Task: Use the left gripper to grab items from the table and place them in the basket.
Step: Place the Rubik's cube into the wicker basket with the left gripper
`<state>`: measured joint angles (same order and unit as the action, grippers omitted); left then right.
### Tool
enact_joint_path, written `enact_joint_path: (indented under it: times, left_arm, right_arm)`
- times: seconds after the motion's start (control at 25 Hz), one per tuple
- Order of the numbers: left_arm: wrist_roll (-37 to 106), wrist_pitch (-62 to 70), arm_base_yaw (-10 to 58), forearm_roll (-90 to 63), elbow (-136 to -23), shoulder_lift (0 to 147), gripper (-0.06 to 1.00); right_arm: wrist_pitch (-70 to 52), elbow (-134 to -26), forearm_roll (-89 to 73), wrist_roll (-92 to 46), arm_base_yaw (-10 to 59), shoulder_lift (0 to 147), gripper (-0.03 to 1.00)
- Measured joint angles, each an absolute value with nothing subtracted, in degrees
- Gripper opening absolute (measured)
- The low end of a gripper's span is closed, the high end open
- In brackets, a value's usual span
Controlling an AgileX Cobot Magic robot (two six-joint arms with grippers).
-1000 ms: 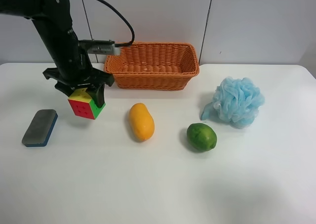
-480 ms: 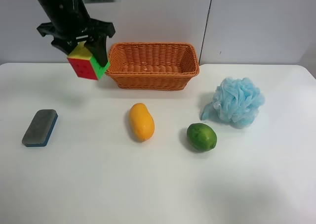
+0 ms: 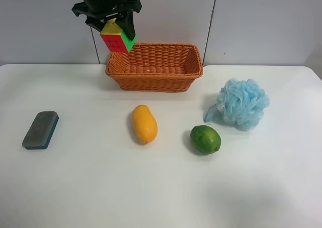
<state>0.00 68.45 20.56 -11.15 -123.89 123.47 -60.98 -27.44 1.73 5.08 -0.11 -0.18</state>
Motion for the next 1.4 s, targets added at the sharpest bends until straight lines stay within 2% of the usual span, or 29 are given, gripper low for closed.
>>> enact_joint_path:
  times: [0.68, 1.32, 1.36, 1.4]
  left_arm:
    - [8.22, 45.12, 20.72, -12.68, -126.24, 137.42, 0.57]
    - [9.35, 36.96, 21.33, -12.86, -126.24, 144.32, 0.57]
    - [9.35, 36.4, 21.33, -12.86, -126.24, 144.32, 0.59]
    - [9.35, 36.03, 21.33, -12.86, -126.24, 144.32, 0.65]
  right_arm:
    - [-60.98, -27.44, 1.73, 5.08, -0.11, -0.18, 0.99]
    - [-60.98, -27.44, 1.73, 5.08, -0.11, -0.18, 0.99]
    - [-60.98, -27.44, 1.73, 5.08, -0.11, -0.18, 0.99]
    - [-60.98, -27.44, 1.73, 5.08, -0.11, -0.18, 0.99]
